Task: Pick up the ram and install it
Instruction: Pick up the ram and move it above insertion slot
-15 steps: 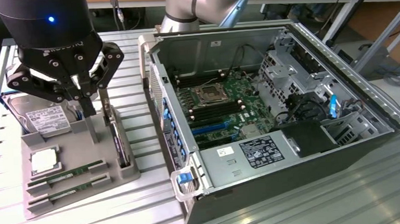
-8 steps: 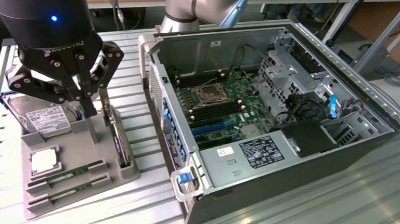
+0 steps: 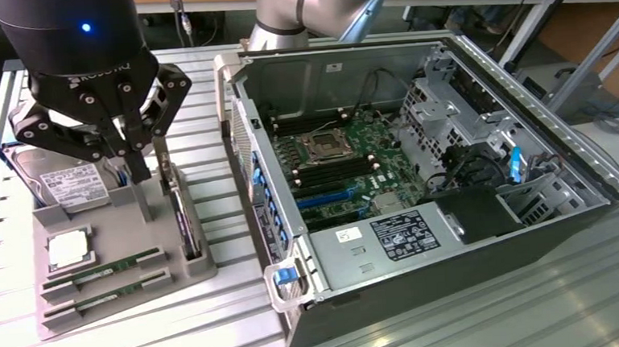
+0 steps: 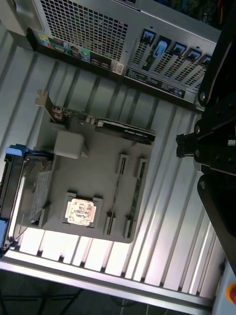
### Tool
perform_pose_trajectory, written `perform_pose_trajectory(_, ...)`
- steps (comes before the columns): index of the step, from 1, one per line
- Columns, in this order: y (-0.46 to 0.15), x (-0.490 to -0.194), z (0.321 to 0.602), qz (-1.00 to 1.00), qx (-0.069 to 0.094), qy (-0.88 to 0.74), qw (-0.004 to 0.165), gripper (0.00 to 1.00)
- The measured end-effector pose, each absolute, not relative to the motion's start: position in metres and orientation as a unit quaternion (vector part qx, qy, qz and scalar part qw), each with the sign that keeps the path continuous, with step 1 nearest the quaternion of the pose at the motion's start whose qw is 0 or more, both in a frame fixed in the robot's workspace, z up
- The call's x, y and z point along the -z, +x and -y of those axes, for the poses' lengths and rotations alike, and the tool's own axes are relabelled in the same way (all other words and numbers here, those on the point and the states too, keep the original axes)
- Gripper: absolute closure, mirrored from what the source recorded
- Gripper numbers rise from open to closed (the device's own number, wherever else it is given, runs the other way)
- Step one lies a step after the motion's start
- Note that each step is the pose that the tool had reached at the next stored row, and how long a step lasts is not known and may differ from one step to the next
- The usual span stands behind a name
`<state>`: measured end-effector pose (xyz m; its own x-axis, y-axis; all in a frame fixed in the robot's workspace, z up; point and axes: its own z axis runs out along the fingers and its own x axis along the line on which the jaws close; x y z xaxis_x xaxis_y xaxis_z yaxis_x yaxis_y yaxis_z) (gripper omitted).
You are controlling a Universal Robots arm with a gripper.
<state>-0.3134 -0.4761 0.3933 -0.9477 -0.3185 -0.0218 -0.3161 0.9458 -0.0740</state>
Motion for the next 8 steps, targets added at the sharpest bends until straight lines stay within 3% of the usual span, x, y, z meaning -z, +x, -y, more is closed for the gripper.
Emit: perform_pose_trajectory(8,-0.3135,-0.3933,0.4762,-0.980,0.041,-0.194,0.017,0.90)
